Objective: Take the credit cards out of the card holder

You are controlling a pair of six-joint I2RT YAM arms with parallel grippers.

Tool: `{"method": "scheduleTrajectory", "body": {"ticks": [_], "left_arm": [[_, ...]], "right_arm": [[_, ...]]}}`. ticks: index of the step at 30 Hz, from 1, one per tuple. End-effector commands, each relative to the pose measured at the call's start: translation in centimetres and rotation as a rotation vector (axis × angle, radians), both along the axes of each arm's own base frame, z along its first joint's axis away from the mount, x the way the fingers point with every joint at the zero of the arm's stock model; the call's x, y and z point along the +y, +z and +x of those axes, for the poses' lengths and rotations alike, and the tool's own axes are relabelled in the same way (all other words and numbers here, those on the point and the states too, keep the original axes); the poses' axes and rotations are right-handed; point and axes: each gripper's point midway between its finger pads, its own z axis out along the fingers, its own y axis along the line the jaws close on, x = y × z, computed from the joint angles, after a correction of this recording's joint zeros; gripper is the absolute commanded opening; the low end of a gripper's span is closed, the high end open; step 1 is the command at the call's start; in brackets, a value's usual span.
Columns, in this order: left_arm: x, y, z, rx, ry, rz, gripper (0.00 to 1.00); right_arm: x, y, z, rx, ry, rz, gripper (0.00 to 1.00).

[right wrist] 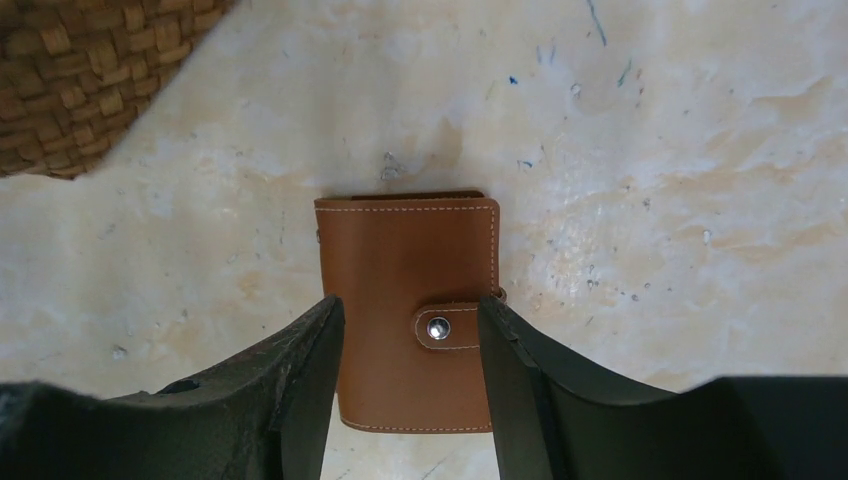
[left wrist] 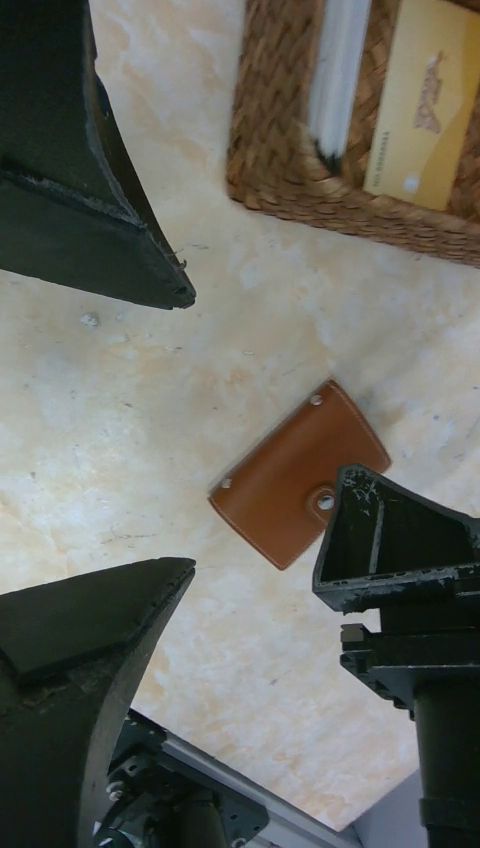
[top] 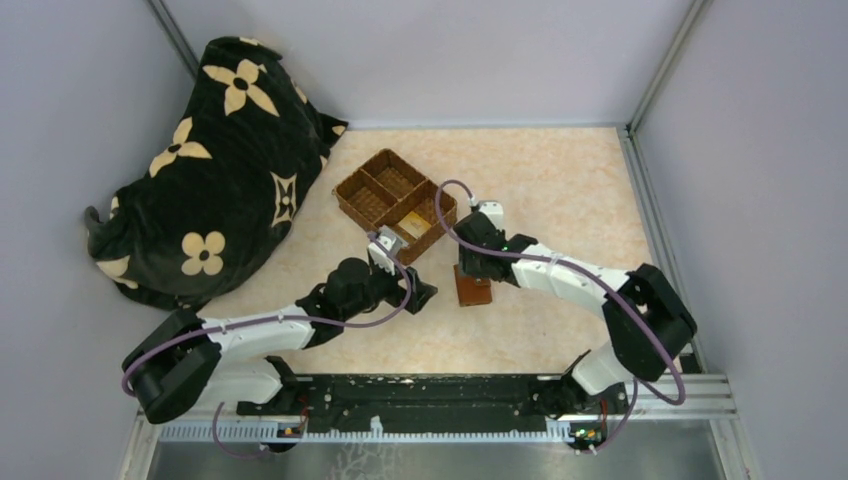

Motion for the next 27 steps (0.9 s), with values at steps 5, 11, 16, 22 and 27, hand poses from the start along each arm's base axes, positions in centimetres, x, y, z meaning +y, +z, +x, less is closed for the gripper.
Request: {"method": "scheduleTrajectory", "body": {"ticks": [5, 11, 16, 22, 27], "left_arm": [[1.9, -1.5, -1.8, 0.046, 0.028, 0.003, 0.99], [2.3, -2.3, -1.9, 0.060, 0.039, 0.020, 0.99], [1.7, -2.5, -2.4, 0.078, 0.010, 0.015, 0.99], [1.7, -2.4, -2.7, 0.076, 0.004, 0.015, 0.99], [1.8, -2.1, -2.7, 0.070, 0.006, 0.015, 0.99]], "right_arm": [[1.3, -1.8, -0.1, 0.010, 0.015, -0.067, 0.52], [2.0, -2.8, -1.1, 0.032, 0.049, -0.120, 0.52], [1.5, -3.9, -2.1, 0.058, 0.051, -0.143, 0.51], [0.7, -5.3, -3.5, 0.096, 0.040, -0.148, 0.26], [0.3, -6.5, -4.3, 0.126, 0.032, -0.146, 0.04]]}}
